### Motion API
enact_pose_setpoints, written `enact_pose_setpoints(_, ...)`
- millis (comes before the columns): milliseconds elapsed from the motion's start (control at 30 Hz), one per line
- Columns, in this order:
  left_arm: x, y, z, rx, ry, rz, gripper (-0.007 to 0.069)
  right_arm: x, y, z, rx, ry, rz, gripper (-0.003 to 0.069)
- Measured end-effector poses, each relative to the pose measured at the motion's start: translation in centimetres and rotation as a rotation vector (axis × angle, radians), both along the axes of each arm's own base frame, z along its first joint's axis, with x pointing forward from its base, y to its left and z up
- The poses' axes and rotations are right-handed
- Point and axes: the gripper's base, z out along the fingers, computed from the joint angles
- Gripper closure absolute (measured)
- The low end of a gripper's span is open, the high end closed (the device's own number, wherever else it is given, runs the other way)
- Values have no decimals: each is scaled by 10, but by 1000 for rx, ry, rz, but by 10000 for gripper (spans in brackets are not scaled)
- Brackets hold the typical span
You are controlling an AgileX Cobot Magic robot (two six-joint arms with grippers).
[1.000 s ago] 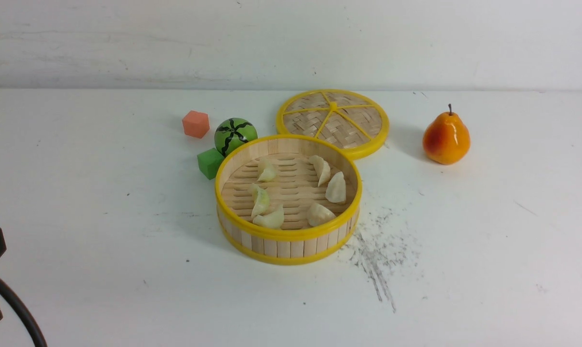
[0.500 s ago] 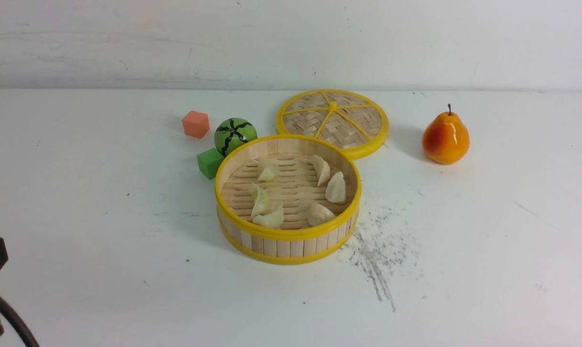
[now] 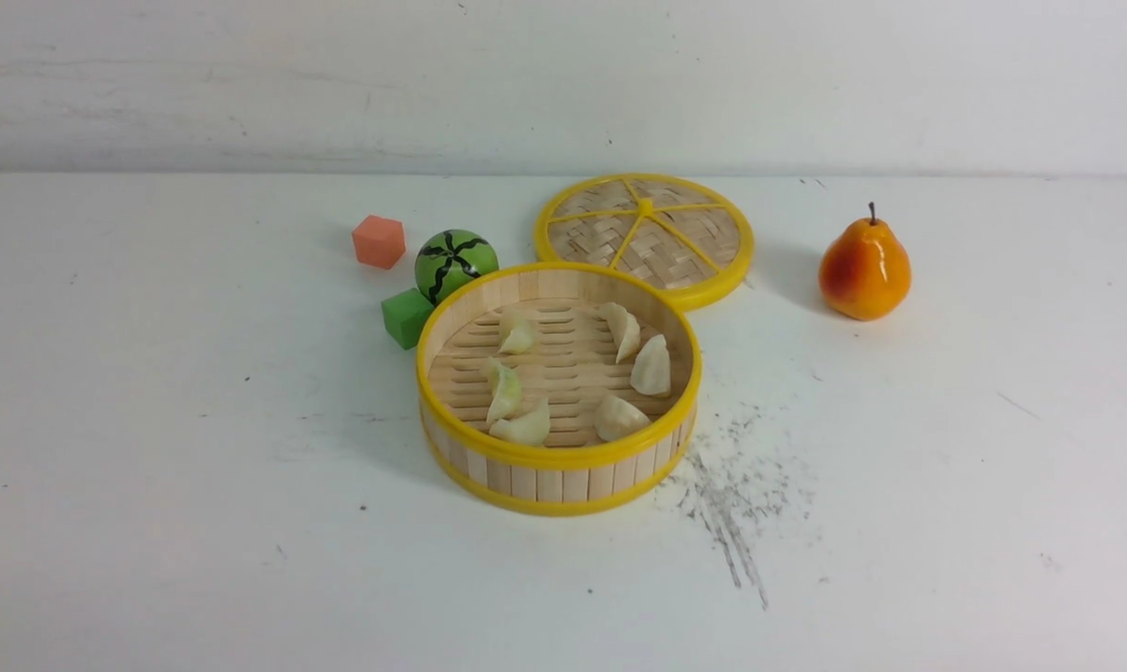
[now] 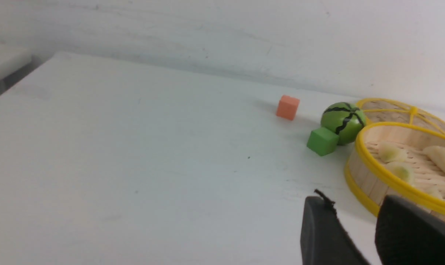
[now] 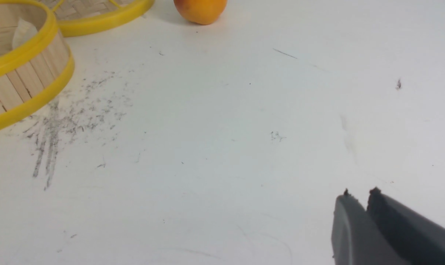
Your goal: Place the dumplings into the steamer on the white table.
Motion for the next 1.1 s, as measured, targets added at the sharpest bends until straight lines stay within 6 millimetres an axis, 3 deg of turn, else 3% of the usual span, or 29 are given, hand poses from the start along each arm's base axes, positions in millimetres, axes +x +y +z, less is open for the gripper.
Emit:
enact_pose_setpoints(167,6,-6,-21,-96,29,55,515,0,0,0,0,0,0,588)
enact_pose_setpoints(300,15,-10,-55,-129,35,50,637,0,0,0,0,0,0,582)
enact_pose_setpoints(600,14,-15,-79,-31,177,-29,637,0,0,0,0,0,0,570)
enact_pose_setpoints(1100,14,-9,-80,-3,196,29,637,0,0,0,0,0,-1,564)
